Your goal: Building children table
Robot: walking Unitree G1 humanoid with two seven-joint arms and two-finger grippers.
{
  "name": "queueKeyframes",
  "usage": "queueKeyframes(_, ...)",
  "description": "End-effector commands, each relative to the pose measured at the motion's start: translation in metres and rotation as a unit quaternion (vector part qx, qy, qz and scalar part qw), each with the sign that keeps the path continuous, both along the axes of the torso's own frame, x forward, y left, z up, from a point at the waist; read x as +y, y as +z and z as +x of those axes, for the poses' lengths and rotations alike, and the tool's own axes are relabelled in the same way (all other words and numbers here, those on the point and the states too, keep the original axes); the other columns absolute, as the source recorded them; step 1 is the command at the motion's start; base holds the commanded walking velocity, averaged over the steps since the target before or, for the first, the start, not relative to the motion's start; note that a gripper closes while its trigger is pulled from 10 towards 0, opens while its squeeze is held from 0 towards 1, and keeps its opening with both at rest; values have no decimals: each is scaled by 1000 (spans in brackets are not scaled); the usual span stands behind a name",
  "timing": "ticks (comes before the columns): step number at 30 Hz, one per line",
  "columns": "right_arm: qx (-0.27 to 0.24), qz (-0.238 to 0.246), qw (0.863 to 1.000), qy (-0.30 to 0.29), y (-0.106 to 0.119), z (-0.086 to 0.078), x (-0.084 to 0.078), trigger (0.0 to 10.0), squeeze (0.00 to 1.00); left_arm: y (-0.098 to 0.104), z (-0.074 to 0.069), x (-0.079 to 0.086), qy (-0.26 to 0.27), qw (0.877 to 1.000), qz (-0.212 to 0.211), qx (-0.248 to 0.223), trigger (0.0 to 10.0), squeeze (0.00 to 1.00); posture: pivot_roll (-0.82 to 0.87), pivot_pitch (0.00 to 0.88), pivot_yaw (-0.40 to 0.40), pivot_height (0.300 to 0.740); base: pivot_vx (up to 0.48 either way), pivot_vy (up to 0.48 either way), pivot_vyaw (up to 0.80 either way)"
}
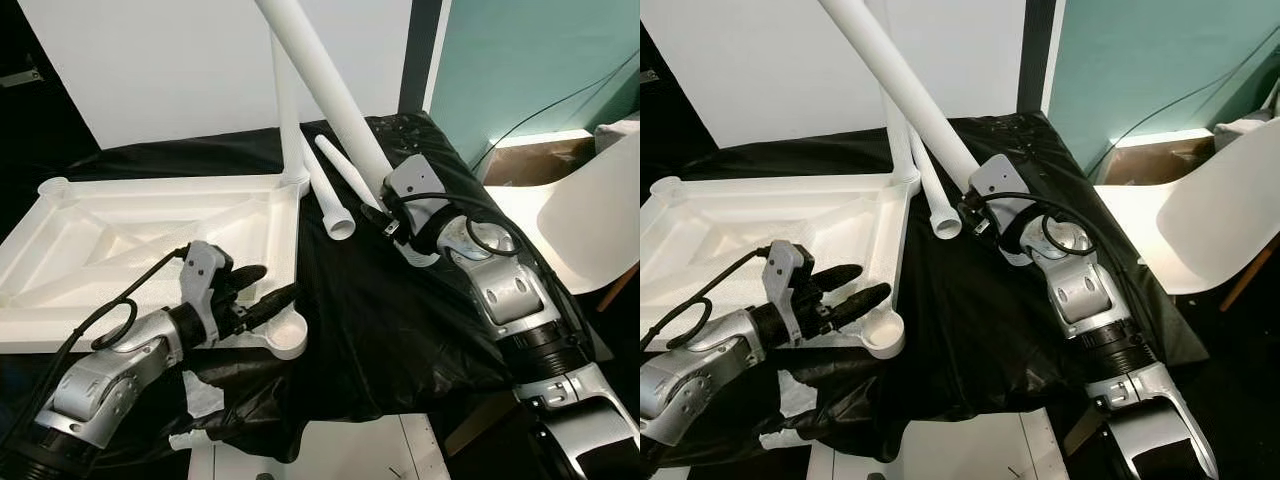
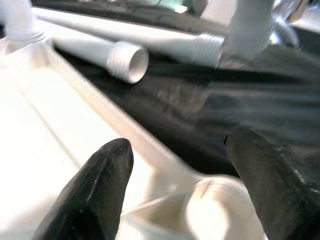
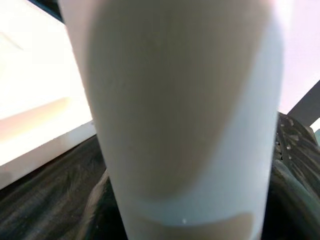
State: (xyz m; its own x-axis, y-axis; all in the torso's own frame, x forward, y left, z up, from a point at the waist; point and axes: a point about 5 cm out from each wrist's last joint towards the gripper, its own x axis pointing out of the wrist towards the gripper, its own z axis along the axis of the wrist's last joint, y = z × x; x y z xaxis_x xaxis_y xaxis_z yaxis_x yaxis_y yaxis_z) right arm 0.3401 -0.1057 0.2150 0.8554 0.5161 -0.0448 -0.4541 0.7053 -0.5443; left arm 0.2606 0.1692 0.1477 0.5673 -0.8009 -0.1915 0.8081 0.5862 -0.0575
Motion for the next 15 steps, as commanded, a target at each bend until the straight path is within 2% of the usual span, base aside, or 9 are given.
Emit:
queueKeyframes(1,-7,11,1000,9,3,-1,5,10000,0,-3,-22,-4,-226,973,-6,36,10000,0,-95,0,54,740,0,0,0)
queueKeyframes(2,-7,11,1000,9,3,-1,5,10000,0,-3,-22,-4,-226,973,-6,36,10000,0,-95,0,54,740,0,0,0)
queueKeyframes(5,-8,16,1000,24,1,-5,12,10000,0,-15,-21,18,-233,968,50,82,10000,0,-101,0,60,740,0,0,0)
queueKeyframes(7,-8,16,1000,24,1,-5,12,10000,0,-15,-21,18,-233,968,50,82,10000,0,-101,0,60,740,0,0,0)
queueKeyframes(8,-9,17,999,26,1,-5,13,10000,0,-17,-21,23,-236,965,60,92,10000,0,-101,0,60,740,0,0,0)
queueKeyframes(10,-10,18,999,26,1,-5,13,10000,0,-14,-22,28,-243,963,54,100,10000,0,-101,0,60,740,0,0,0)
queueKeyframes(15,-11,17,999,25,1,-5,12,10000,0,-13,-21,30,-247,962,56,101,10000,0,-106,0,57,740,0,0,0)
